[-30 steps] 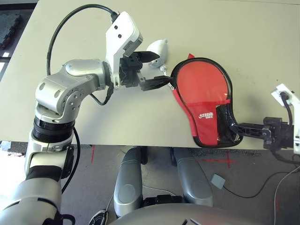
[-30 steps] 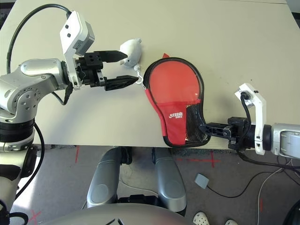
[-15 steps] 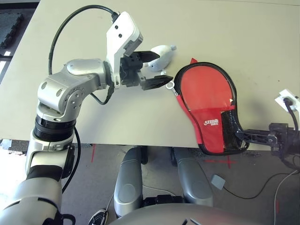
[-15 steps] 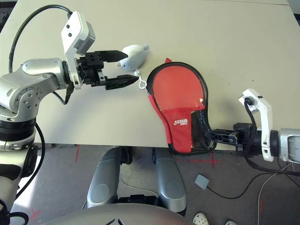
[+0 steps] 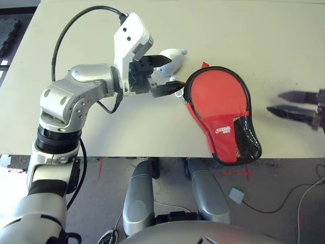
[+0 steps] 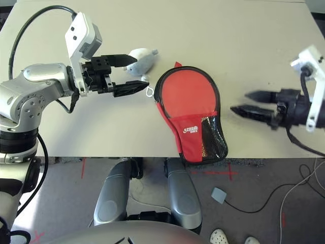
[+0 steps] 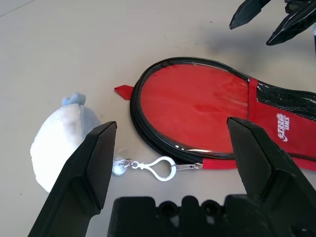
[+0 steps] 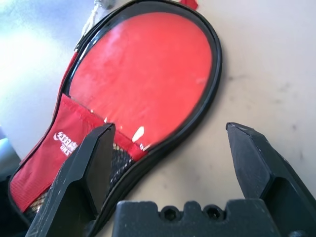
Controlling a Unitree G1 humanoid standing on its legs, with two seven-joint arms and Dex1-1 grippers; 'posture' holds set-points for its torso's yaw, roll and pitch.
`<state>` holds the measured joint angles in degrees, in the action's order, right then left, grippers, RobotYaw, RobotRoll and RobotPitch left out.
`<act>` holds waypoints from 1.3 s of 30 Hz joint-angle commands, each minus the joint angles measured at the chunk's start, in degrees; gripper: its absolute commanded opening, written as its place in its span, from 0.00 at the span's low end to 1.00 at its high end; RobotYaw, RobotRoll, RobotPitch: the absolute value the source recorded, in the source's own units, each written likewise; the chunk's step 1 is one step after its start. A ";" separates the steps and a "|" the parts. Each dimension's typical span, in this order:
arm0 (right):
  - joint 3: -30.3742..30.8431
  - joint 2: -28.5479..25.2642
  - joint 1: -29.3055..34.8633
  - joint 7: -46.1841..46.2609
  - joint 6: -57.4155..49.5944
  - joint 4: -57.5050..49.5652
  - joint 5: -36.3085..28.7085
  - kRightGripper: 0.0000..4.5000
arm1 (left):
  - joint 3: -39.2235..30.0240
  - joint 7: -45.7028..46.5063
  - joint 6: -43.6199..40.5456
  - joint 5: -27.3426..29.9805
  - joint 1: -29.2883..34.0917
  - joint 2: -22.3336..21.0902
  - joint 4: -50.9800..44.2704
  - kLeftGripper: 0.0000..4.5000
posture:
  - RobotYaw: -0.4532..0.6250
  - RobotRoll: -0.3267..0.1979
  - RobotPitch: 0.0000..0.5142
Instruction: Store the ping-pong paddle in its case and zip it.
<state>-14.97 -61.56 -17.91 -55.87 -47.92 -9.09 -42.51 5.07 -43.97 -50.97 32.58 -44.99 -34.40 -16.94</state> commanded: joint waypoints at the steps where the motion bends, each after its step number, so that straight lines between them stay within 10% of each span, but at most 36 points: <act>1: 5.32 2.78 -3.00 -1.72 3.89 0.64 3.31 0.99 | -0.33 0.99 0.45 -1.11 -0.57 0.38 1.13 1.00 | 0.32 0.62 0.66; 39: 14.97 13.78 3.21 2.72 11.89 -1.24 18.91 1.00 | 8.65 5.06 11.93 -22.25 -11.94 12.17 33.05 0.91 | 0.33 0.62 0.66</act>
<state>-2.95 -48.37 -17.12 -53.13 -34.28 -11.61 -24.68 12.56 -38.17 -39.91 11.77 -57.00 -22.55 14.91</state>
